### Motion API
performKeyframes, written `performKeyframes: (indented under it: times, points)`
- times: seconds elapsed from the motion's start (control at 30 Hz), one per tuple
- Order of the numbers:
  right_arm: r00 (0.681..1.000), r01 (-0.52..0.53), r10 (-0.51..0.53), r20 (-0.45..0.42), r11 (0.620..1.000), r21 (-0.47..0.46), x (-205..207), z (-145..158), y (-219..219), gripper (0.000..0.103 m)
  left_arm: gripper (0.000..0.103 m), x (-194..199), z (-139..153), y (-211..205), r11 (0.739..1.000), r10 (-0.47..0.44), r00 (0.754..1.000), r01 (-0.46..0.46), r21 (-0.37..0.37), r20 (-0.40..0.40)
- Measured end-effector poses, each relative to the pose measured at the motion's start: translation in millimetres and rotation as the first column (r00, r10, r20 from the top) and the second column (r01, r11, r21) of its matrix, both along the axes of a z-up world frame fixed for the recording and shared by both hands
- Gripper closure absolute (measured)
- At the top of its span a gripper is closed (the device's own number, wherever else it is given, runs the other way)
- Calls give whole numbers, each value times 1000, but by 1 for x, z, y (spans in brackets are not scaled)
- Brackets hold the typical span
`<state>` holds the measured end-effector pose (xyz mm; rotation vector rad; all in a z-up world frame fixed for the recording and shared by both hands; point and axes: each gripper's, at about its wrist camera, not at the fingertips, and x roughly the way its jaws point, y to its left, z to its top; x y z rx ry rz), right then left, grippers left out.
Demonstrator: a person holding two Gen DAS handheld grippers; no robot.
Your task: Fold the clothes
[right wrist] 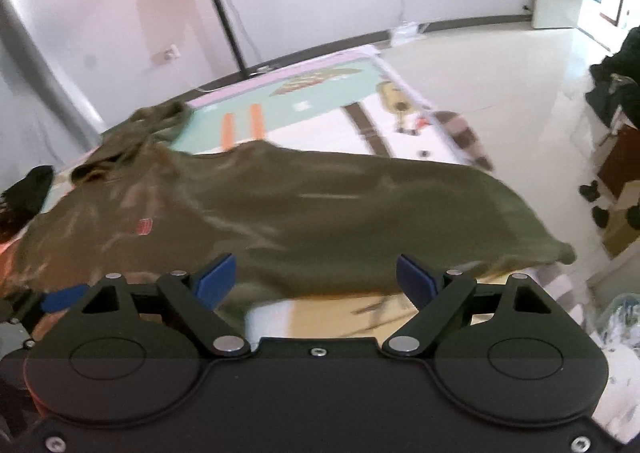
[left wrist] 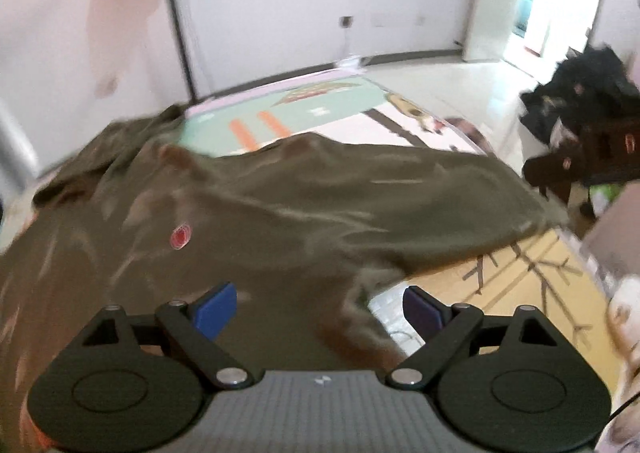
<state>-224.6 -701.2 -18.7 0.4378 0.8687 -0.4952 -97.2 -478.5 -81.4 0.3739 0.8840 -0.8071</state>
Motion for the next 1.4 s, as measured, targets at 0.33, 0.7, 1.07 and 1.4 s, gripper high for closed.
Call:
performKeyframes:
  times: [0.33,0.7,1.07,1.4]
  points:
    - [996,80,-80,-32,996,25,-66,-68,-99,22,11,-25,-59,-59,990,-144,986,143,20,87]
    - [979,204,-202,-43,978,45,-119,-123,-174,23,11,-26,-102,-86,980,-188,964,172,97,189]
    - [928,362,-371,31,919,159,-138,-176,-236,23,10,-25,-126,-96,974,-199,956,169,149,216]
    - [853,480,-520,43,815,325,-143,-219,-287,27,17,-14,-128,-99,986,-149,969,130,105,197]
